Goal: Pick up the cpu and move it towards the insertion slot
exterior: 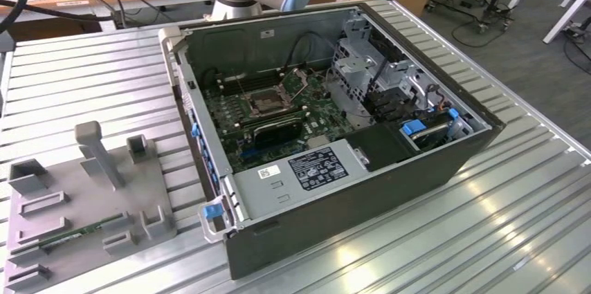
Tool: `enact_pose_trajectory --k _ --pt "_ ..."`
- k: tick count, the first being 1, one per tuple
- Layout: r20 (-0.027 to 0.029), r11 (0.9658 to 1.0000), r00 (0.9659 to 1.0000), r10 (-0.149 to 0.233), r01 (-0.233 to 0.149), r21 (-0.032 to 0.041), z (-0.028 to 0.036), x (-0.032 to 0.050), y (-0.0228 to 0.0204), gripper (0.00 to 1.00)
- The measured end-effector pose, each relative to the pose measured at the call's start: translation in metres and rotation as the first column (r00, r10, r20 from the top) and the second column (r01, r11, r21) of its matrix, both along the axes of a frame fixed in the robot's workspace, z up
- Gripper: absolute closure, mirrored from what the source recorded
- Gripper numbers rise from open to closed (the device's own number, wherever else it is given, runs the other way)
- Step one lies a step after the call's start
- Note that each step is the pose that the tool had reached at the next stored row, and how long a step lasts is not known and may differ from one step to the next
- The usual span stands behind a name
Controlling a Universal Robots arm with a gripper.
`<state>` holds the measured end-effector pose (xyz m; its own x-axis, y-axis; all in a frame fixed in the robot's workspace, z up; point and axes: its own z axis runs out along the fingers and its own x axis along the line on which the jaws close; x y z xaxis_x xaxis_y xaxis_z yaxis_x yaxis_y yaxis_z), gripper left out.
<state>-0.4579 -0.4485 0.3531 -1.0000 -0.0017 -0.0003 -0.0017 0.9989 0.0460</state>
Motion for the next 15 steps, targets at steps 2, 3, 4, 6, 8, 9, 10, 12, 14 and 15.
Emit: enact_pose_trajectory --k 2,3,4,6,8,9,10,12,14,15 --pt "0.0000 1.0000 1.0000 0.000 0.000 0.0007 0.0043 0.0000 0.0000 0.45" --pt "0.0000 1.0000 1.0000 0.000 0.000 0.0010 0.0064 0.0000 0.0000 0.45" --pt "0.0000 1.0000 1.0000 0.000 0.000 0.0014 0.0086 0.0000 0.0000 0.45" --pt "0.0001 1.0000 1.0000 0.000 0.000 0.0021 0.0134 0.0000 0.0000 0.45" --pt "0.0000 1.0000 1.0000 0.000 0.000 0.0028 0.0178 0.0000 0.0000 0.45" --pt "0.0000 1.0000 1.0000 0.000 0.000 0.0030 0.0196 0.0000 0.0000 0.45" --pt "0.0000 1.0000 1.0000 0.000 0.000 0.0031 0.0212 0.0000 0.0000 0.45" --pt "0.0001 1.0000 1.0000 0.000 0.000 0.0033 0.0235 0.0000 0.0000 0.45" --pt "0.0002 1.0000 1.0000 0.000 0.000 0.0036 0.0237 0.0000 0.0000 0.45" --pt "0.0002 1.0000 1.0000 0.000 0.000 0.0036 0.0237 0.0000 0.0000 0.45"
